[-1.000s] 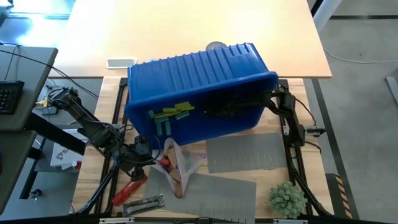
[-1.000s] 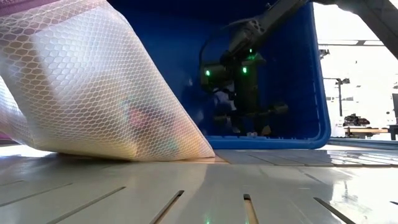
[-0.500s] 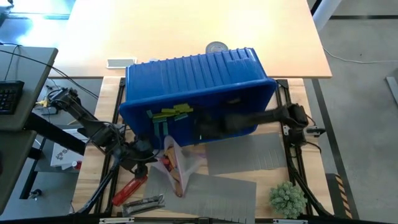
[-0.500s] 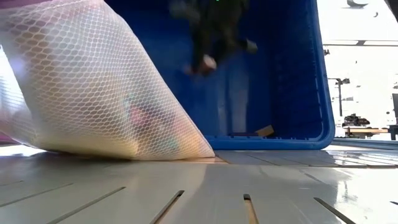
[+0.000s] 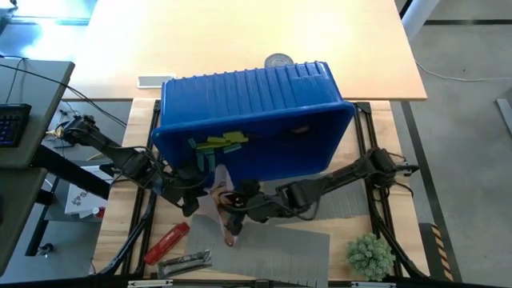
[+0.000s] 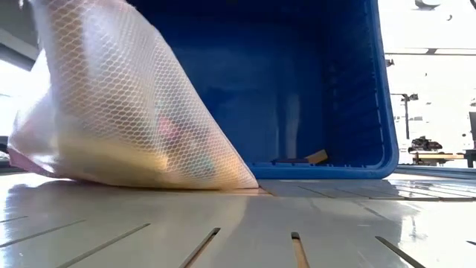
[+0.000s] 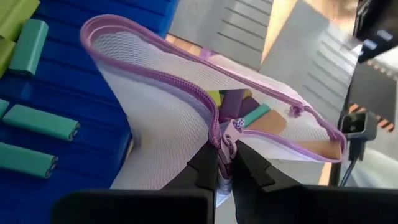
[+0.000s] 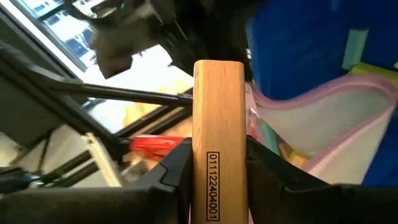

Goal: Sort blocks

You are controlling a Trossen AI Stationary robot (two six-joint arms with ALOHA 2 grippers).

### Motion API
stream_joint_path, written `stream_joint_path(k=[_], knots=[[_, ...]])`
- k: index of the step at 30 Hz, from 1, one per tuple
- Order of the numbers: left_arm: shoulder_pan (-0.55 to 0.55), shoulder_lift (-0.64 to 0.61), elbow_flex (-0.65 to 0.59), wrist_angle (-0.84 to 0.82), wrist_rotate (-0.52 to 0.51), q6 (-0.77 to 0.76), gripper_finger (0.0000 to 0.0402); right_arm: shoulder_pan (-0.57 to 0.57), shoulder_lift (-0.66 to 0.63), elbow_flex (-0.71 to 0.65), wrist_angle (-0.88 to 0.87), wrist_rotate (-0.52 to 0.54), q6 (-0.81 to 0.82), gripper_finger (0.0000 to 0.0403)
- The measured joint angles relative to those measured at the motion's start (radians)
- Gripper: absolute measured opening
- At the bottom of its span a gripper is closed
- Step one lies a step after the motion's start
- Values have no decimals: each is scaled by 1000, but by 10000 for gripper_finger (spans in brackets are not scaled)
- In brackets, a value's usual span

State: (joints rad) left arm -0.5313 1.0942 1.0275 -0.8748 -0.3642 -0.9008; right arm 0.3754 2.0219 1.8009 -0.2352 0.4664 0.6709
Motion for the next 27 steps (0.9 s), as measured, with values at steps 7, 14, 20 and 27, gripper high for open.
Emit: stream_joint_path(k=[7, 14, 20, 27], knots=[[-31, -30, 0, 1, -4, -15, 1, -40, 99, -2, 50, 13, 20, 99], [-75, -33, 0, 3, 16, -32, 1, -61, 135, -2, 42, -4, 33, 135], [-92, -42, 0, 2, 18, -38, 1, -51, 107, -2, 33, -75, -61, 166], [-92, -66, 0, 2, -9, -40, 1, 0, 94, -2, 24, -149, -327, 184]])
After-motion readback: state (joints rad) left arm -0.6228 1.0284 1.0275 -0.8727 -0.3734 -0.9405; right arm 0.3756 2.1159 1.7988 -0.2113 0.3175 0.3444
